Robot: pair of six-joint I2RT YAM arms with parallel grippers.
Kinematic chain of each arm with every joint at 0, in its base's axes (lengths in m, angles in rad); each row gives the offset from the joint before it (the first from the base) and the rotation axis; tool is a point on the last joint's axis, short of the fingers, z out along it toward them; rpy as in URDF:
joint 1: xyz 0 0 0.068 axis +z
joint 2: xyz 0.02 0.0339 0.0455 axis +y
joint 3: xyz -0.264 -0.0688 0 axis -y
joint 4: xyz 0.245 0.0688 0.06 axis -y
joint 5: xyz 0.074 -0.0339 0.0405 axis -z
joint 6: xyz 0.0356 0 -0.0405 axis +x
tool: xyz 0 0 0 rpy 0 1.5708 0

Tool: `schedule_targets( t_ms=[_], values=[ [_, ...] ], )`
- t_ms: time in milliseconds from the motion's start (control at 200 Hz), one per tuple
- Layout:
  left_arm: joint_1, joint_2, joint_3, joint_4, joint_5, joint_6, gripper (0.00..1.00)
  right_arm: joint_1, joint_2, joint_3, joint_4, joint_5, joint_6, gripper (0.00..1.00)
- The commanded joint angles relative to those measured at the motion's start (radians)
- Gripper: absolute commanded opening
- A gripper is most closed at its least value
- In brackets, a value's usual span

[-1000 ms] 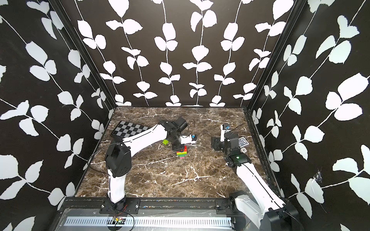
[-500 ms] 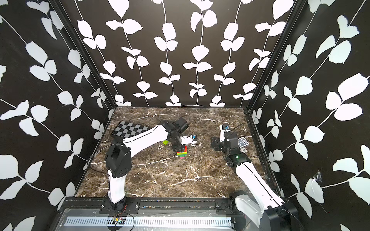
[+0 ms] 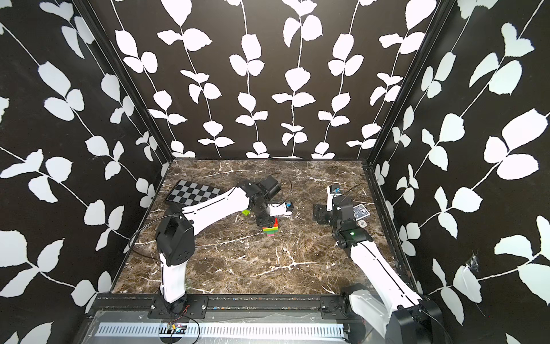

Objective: Assemble a carrot with lego
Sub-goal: Assemble the lego brick with the lego brick.

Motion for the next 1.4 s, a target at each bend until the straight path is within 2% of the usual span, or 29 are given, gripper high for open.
schedule_targets(
  t_ms=[0, 305, 450, 660, 885, 1130, 1235, 1390],
  values=[
    [-0.006, -0.032, -0.028, -0.026, -0.004, 0.017, 0.08, -0.007, 0.004, -0.032, 0.036, -0.005, 0.008, 0.84],
    [-0.005, -0.019, -0.036, -0.029, -0.062, 0.015, 0.08, -0.007, 0.014, -0.024, 0.038, -0.01, 0.008, 0.84],
    [-0.006, 0.009, -0.043, -0.039, -0.104, -0.02, 0.04, -0.006, 0.017, -0.02, 0.04, -0.014, 0.011, 0.84],
    [-0.006, 0.012, -0.126, -0.031, -0.131, -0.074, 0.0, -0.007, 0.02, -0.02, 0.037, -0.012, 0.01, 0.84],
    [0.008, 0.052, -0.157, -0.065, -0.123, -0.126, 0.0, -0.006, 0.023, -0.026, 0.046, -0.016, 0.017, 0.84],
    [0.042, 0.131, -0.167, -0.124, -0.091, -0.092, 0.0, -0.007, 0.014, -0.045, 0.047, -0.018, 0.025, 0.84],
    [0.044, 0.128, -0.134, -0.121, -0.091, -0.057, 0.0, -0.006, 0.012, -0.045, 0.047, -0.016, 0.026, 0.84],
    [0.039, 0.093, 0.045, -0.124, -0.046, 0.048, 0.0, -0.007, 0.011, -0.031, 0.039, -0.016, 0.029, 0.84]
  ],
)
